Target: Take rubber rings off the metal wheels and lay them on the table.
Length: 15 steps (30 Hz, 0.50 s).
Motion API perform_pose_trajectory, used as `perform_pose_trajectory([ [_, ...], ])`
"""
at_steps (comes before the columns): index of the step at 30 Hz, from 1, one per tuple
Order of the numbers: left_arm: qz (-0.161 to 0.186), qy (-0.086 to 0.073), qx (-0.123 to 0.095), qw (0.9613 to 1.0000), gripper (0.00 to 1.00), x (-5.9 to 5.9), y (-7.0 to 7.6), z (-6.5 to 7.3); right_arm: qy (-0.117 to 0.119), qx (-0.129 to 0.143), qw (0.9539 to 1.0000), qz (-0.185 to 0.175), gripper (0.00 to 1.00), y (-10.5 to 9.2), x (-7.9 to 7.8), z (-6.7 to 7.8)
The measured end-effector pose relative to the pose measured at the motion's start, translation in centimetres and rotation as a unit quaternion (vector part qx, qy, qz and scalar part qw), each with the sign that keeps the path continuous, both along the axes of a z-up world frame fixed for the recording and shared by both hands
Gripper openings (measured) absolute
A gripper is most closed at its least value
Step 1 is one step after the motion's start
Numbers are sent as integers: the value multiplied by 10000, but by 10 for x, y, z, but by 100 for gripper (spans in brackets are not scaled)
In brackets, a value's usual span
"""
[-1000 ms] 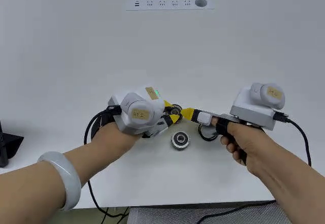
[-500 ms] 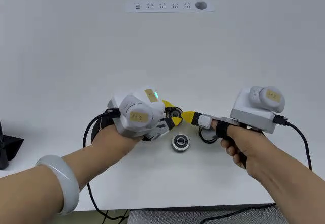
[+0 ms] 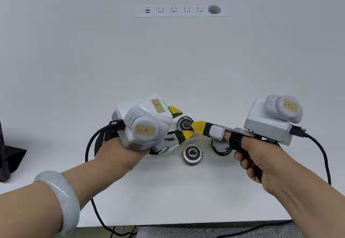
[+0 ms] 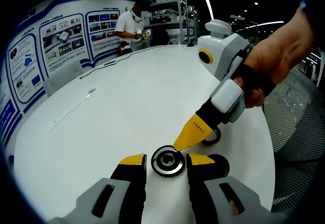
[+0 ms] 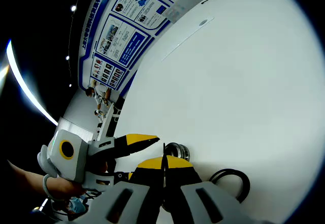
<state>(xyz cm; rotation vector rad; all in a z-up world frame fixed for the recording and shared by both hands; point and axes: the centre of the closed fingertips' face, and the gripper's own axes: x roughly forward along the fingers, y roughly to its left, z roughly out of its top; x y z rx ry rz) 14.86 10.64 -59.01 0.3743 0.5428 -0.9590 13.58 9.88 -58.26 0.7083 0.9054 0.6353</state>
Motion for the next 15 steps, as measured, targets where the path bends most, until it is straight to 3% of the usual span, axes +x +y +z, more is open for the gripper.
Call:
perform_pose_trajectory([
  [9,64,41,-32,10000,40,-1,3,-2,-15,105,9999,-8,2,-2,-1,1],
  [15,105,71,-79,9999,45,-2,4,-2,-66,245,9996,-105,2,-4,-1,10],
])
